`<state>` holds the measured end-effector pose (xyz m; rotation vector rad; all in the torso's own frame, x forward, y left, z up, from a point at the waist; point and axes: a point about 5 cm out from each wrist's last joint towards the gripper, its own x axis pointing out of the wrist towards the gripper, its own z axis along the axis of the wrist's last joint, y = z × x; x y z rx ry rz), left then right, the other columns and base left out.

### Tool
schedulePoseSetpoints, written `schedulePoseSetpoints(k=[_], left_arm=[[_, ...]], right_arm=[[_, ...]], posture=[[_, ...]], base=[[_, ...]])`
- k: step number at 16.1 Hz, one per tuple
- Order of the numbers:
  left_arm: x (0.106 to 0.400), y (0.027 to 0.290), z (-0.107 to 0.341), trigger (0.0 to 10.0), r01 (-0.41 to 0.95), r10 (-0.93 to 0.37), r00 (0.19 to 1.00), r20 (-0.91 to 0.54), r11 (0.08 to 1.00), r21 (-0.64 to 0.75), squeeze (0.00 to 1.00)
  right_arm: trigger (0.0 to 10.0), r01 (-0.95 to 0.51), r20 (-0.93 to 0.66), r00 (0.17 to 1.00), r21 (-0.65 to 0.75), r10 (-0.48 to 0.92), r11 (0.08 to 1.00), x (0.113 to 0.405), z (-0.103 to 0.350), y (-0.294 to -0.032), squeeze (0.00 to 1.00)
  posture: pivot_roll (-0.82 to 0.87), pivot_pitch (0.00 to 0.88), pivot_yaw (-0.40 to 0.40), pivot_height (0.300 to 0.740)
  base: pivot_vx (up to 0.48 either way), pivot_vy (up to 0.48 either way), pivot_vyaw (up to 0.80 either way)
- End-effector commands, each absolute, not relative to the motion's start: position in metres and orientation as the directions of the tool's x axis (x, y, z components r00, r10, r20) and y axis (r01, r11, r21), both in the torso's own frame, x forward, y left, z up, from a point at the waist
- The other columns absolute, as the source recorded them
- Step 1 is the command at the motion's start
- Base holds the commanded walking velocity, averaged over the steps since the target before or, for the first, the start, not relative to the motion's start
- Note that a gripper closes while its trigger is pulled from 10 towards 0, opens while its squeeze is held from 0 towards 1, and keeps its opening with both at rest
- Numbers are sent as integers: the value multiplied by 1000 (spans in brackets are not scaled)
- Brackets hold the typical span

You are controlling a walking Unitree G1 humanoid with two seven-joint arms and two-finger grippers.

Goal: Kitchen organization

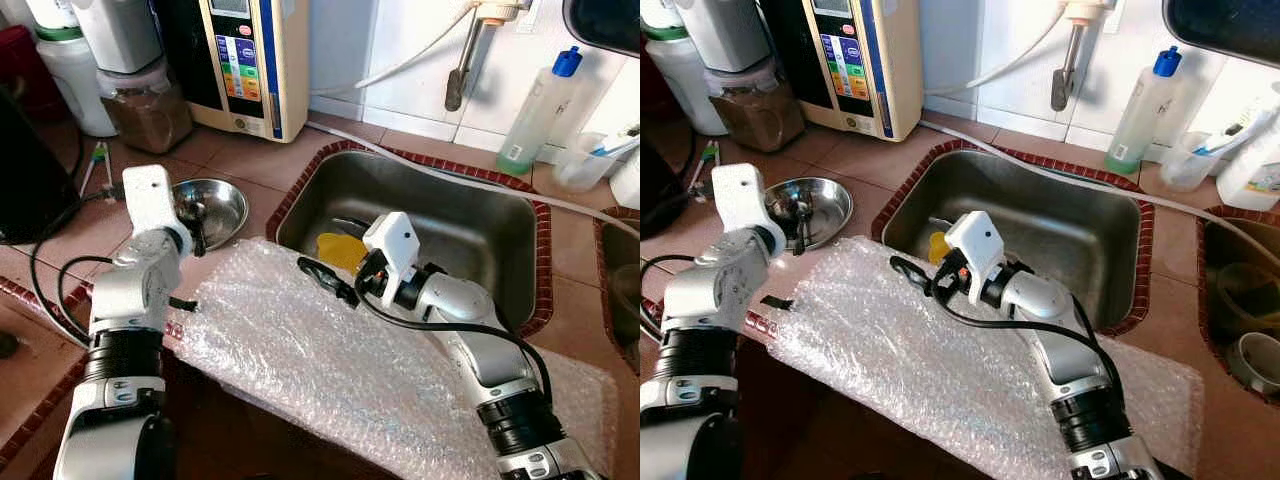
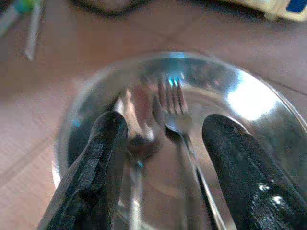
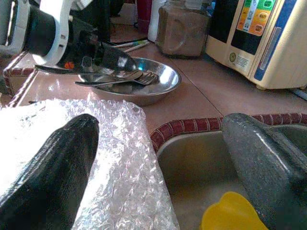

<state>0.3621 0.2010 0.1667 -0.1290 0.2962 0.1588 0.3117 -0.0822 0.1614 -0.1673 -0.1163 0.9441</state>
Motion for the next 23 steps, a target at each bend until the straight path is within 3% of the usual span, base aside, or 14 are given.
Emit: schedulePoseSetpoints(k=[1,11,12,13,14,15,16,21,22,23], left_arm=[[364,200,168,10000,-177,128,940,-317,975,-131,0],[372,182,164,10000,-126,75,933,-351,984,-124,0],[371,187,161,4353,-146,91,927,-364,981,-126,0],[370,189,158,3137,-157,99,921,-376,980,-126,0],[369,191,155,3373,-162,101,917,-386,978,-131,0],[369,192,155,4588,-161,106,917,-384,980,-115,0],[369,193,154,10000,-162,106,916,-386,980,-114,0],[369,192,148,10000,-163,93,905,-415,977,-136,0],[368,191,145,8980,-159,84,901,-425,977,-143,0],[368,190,144,8980,-158,82,900,-428,977,-145,0]], right_arm=[[10000,-796,21,579,-200,815,571,312,160,-81,0],[10000,-801,14,572,-205,820,563,310,160,-80,0],[10000,-801,13,572,-205,820,562,310,160,-80,0],[10000,-801,12,572,-205,820,562,310,159,-81,0],[10000,-801,11,574,-204,819,563,310,159,-81,0],[10000,-800,10,574,-204,819,564,310,159,-81,0],[10000,-800,9,575,-203,818,564,310,159,-82,0],[10000,-800,8,574,-209,819,563,311,159,-81,0],[10000,-801,10,571,-209,821,561,310,160,-81,0],[10000,-802,11,570,-208,822,559,310,160,-81,0]], posture=[[44,59,46,740],[33,61,44,740],[33,62,45,740],[35,63,47,740],[36,64,48,740],[36,64,48,740],[36,64,48,740],[33,60,50,740],[33,60,50,740],[33,60,50,740]], base=[[0,0,0],[0,0,0],[0,0,0],[0,0,0],[0,0,0],[0,0,0],[0,0,0],[0,0,0],[0,0,0],[0,0,0]])
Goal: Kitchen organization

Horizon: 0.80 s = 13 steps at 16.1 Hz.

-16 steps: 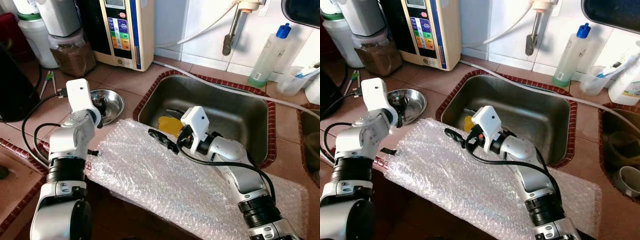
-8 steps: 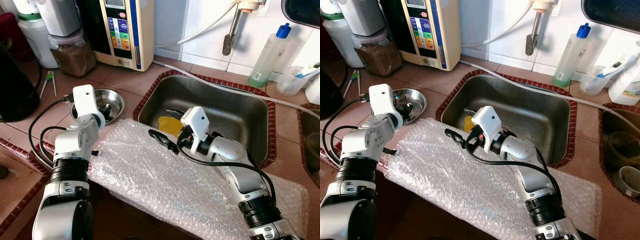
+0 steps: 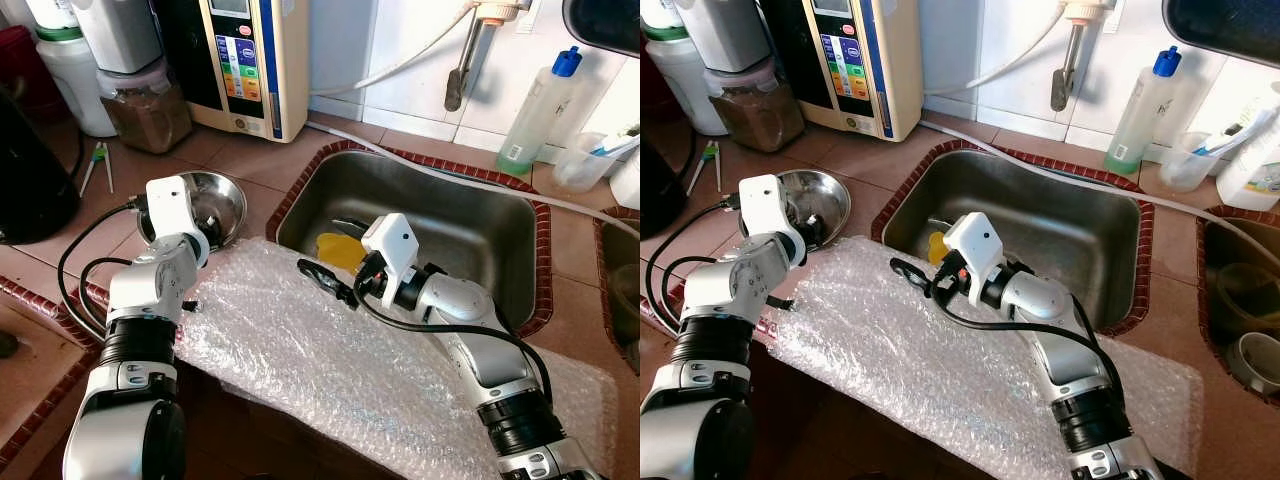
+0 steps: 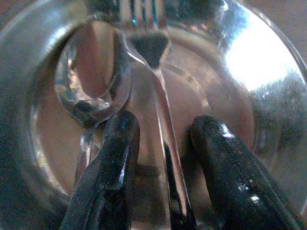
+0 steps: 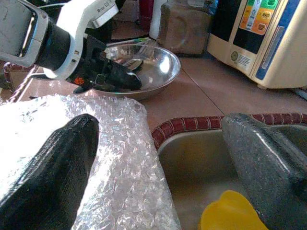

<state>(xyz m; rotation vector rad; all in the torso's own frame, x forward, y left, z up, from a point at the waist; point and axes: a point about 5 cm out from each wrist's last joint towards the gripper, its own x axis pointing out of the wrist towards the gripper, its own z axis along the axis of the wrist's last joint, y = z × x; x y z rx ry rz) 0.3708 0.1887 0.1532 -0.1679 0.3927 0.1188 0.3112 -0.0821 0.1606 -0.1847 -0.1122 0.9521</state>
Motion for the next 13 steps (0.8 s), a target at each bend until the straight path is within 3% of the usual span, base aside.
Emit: schedulePoseSetpoints(k=[1,2,4,5,13], left_arm=[[367,189,141,4863,-155,75,896,-437,977,-149,0],[367,189,140,4627,-155,74,894,-442,976,-151,0],[366,190,139,2980,-157,75,894,-443,976,-152,0],[366,191,139,0,-158,76,894,-442,976,-152,0],[365,197,135,0,-169,83,897,-435,972,-162,0]], right_arm=[[10000,-819,33,544,-197,839,539,307,163,-80,0],[10000,-835,61,517,-185,854,518,304,168,-80,0],[10000,-843,101,506,-154,857,516,305,177,-84,0],[10000,-851,107,493,-149,864,504,304,179,-84,0],[10000,-910,28,396,-127,918,396,292,168,-79,0]], posture=[[34,60,50,740],[33,60,51,740],[32,60,49,740],[31,60,50,740],[34,51,46,740]], base=[[0,0,0],[0,0,0],[0,0,0],[0,0,0],[0,0,0]])
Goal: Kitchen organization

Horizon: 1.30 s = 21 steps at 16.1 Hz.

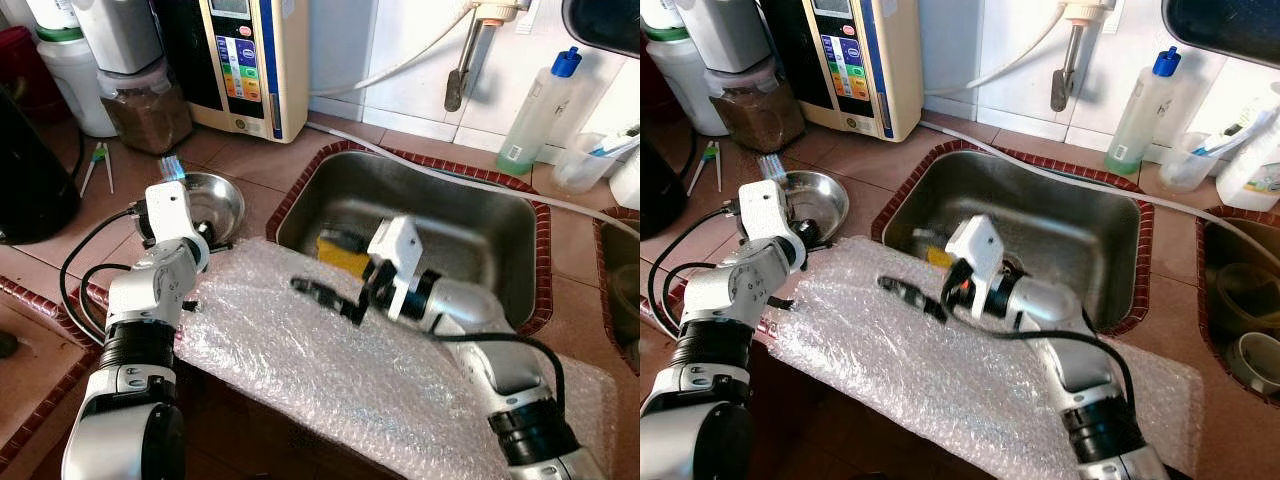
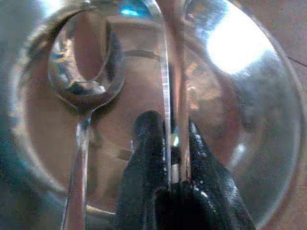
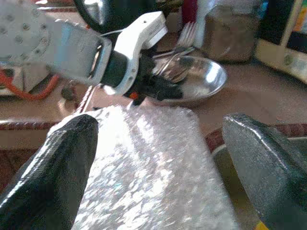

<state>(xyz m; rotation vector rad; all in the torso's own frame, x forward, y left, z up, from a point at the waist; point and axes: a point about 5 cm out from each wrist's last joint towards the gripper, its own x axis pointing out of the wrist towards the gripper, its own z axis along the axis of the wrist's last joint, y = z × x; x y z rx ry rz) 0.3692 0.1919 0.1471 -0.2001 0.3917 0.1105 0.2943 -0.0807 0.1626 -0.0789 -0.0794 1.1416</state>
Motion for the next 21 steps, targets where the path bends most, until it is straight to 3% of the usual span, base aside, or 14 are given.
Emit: schedulePoseSetpoints(k=[1,8,14,16,19,20,21], left_arm=[[365,200,135,0,-178,94,897,-431,971,-159,0],[366,214,147,0,-241,177,920,-350,959,-147,0],[369,204,172,0,-175,164,971,-171,983,-49,0],[369,196,182,0,-130,131,988,-76,991,18,0],[370,179,194,0,-39,39,999,4,999,7,0],[368,156,197,0,100,-100,995,26,995,0,0],[364,133,198,0,229,-228,972,49,973,-18,0]], right_arm=[[10000,-909,19,397,-127,918,396,292,166,-79,0],[10000,-896,5,427,-134,904,424,295,164,-82,0],[10000,-882,-8,452,-153,892,445,298,163,-84,0],[10000,-870,-10,473,-163,881,465,301,162,-86,0],[10000,-813,27,556,-193,831,550,312,167,-91,0],[10000,-726,97,649,-218,755,652,324,179,-98,0],[10000,-676,152,692,-206,706,707,332,190,-104,0]], posture=[[35,50,45,740],[35,50,38,740],[31,45,30,740],[30,44,26,740],[29,40,18,740],[24,38,16,740],[18,34,13,740]], base=[[0,0,0],[0,0,0],[0,0,0],[0,0,0],[0,0,0],[0,0,0],[0,0,0]])
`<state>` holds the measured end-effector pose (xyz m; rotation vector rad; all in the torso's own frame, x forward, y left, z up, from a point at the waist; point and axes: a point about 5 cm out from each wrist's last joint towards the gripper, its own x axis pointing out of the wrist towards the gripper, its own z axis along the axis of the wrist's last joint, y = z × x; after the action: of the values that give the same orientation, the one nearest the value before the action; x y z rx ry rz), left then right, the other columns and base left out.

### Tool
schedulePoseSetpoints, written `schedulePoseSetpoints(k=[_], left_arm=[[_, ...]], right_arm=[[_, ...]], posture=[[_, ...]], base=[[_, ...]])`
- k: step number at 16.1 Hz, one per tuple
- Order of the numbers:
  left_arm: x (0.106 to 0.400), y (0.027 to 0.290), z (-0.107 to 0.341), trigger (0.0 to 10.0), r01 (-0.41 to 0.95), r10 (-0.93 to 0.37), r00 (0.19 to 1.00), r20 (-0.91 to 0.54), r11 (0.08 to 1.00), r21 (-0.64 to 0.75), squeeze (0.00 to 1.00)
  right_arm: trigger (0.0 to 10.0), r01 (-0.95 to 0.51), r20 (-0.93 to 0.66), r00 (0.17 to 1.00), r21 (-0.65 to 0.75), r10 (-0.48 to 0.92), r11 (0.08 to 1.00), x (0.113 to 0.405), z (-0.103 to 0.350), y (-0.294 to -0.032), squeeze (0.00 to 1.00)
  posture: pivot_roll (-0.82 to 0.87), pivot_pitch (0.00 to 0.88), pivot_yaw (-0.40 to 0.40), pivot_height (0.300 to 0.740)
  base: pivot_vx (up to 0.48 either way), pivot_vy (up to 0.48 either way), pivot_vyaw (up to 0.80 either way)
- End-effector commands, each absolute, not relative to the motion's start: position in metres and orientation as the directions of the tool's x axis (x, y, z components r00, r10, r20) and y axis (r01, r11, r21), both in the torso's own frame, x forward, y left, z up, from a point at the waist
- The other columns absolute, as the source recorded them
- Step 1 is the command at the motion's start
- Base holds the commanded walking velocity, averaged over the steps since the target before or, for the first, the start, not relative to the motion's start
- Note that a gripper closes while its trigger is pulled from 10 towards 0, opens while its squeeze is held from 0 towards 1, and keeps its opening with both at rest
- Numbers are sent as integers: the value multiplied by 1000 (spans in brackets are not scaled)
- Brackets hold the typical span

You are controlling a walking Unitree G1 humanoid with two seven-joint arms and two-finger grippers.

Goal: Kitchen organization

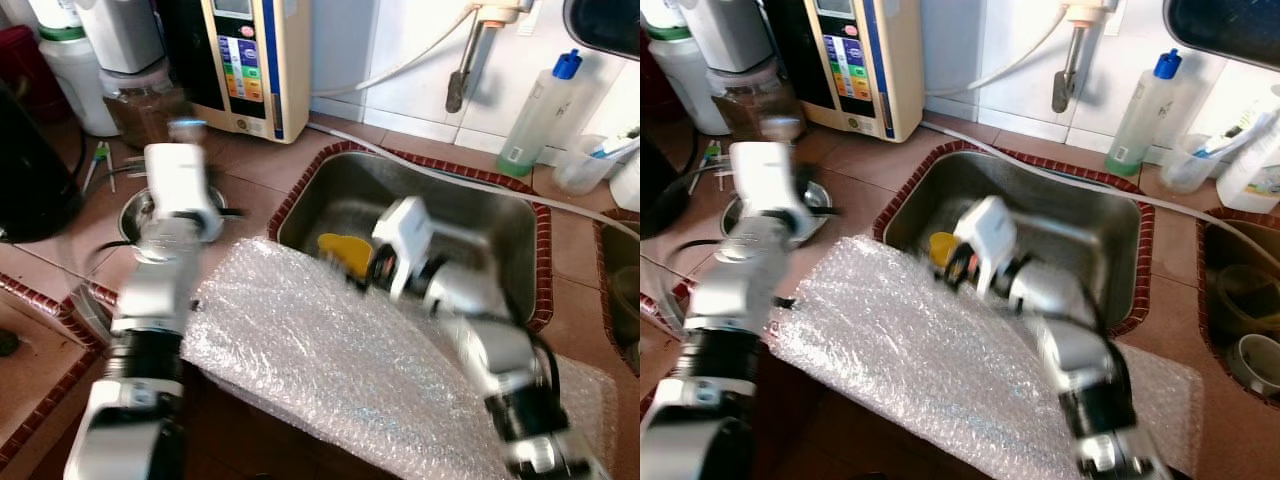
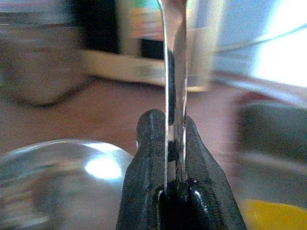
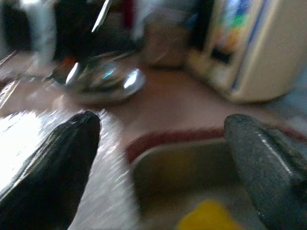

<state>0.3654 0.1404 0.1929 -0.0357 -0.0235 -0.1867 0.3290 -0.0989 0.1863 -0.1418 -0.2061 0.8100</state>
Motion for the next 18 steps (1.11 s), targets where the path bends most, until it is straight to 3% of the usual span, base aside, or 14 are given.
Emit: schedulePoseSetpoints(k=[1,3,4,5,7,12,18], left_arm=[[361,118,196,0,320,-317,947,58,947,-42,0],[357,104,191,0,405,-403,914,40,913,-49,0],[349,85,185,0,549,-550,835,6,833,-68,0],[345,78,184,0,613,-615,789,6,787,-72,0],[344,77,184,0,639,-640,768,6,766,-71,0],[342,78,178,0,691,-694,720,-19,718,-81,0],[323,53,173,0,802,-805,592,-33,593,-74,0]], right_arm=[[10000,-659,171,706,-197,687,726,335,195,-107,0],[10000,-647,185,714,-194,675,737,336,198,-111,0],[10000,-630,196,728,-185,657,754,337,199,-116,0],[10000,-619,201,739,-174,643,766,338,198,-120,0],[10000,-620,222,743,-127,631,774,338,200,-125,0],[10000,-758,294,634,57,715,649,331,214,-139,0],[10000,-789,310,613,187,727,585,337,211,-130,0]], posture=[[15,32,13,740],[6,32,11,740],[-4,32,7,740],[-8,32,8,740],[-10,32,9,740],[-12,33,8,740],[11,38,-14,740]], base=[[0,0,0],[0,0,0],[0,0,0],[0,0,0],[0,0,0],[0,0,0],[0,0,0]])
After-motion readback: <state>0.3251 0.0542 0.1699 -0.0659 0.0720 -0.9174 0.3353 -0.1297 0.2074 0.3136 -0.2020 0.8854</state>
